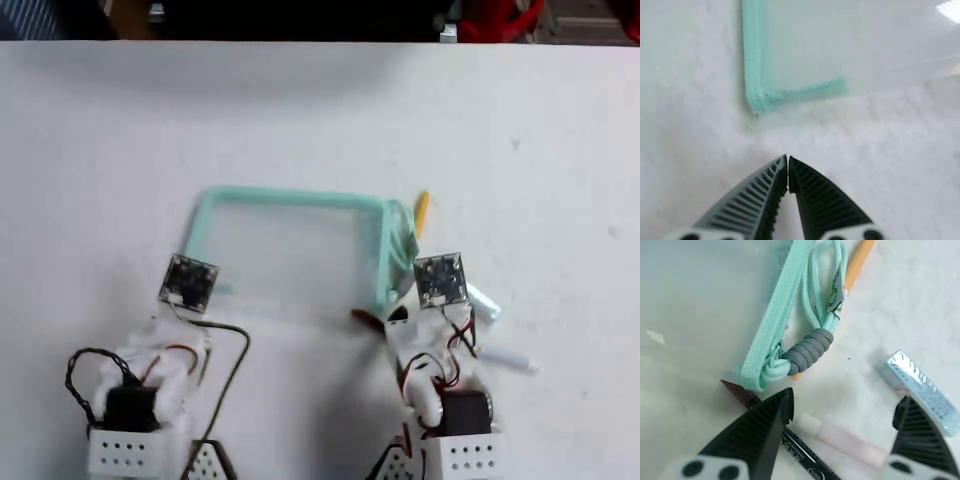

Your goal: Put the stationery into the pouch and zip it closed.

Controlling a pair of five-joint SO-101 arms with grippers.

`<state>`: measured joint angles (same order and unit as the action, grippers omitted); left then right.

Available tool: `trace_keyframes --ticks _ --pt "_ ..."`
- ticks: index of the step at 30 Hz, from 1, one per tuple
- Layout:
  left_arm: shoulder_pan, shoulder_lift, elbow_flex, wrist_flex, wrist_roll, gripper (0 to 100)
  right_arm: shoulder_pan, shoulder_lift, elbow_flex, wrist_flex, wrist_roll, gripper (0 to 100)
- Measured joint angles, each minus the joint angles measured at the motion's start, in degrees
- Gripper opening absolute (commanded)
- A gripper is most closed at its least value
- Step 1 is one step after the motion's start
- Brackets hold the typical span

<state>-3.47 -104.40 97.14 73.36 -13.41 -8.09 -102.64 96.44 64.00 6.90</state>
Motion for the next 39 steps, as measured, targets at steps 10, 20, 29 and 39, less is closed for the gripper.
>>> trace_keyframes --ticks 10,20,29,39 --pt "0.0 0.0 0.0 0.0 0.0 3 0.0 0.0 0.0 0.0 0.0 31.7" --pt "0.0 0.0 0.0 0.0 0.0 3 0.0 0.0 0.0 1.7 0.0 31.7" --pt "0.2 0.0 0.0 0.0 0.0 3 0.0 0.0 0.0 7.4 0.0 31.7" --pt "-4.0 0.0 0.0 -1.4 0.0 3 0.1 0.0 0.0 5.5 0.0 31.7"
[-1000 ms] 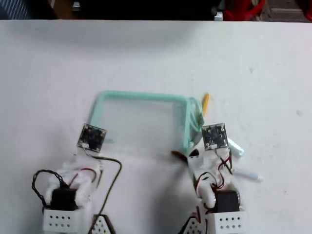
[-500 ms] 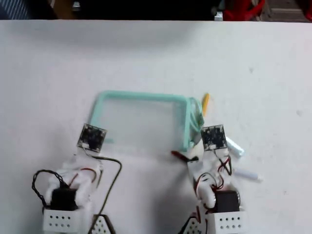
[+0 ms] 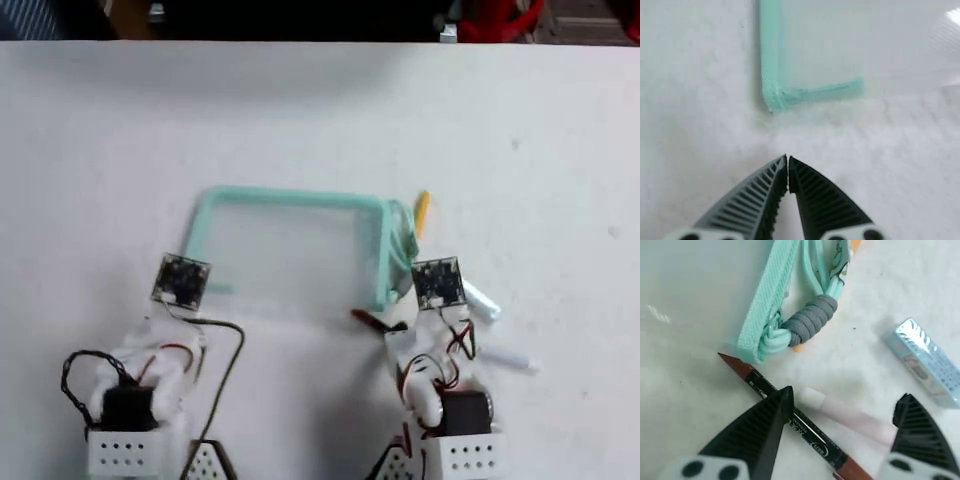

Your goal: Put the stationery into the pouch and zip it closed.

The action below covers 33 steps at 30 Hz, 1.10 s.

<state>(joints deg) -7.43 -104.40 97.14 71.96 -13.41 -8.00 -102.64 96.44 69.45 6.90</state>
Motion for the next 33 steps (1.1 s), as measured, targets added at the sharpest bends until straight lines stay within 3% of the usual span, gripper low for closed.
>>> trace_keyframes --ticks 10,13,17,20,33 --pt "-5.4 0.2 0.0 -4.9 0.0 4 0.0 0.0 0.0 0.6 0.0 31.7" --pt "-5.6 0.2 0.0 -4.8 -0.6 15 0.0 0.0 0.0 0.7 0.0 31.7" --pt "-8.1 0.3 0.0 -3.0 -9.1 34 0.0 0.0 0.0 0.7 0.0 31.7" --pt "-8.8 0.3 0.0 -2.1 -11.0 43 0.0 0.0 0.0 0.7 0.0 31.7" --pt "-9.0 0.3 0.0 -2.0 -11.6 45 0.0 0.0 0.0 0.7 0.0 31.7"
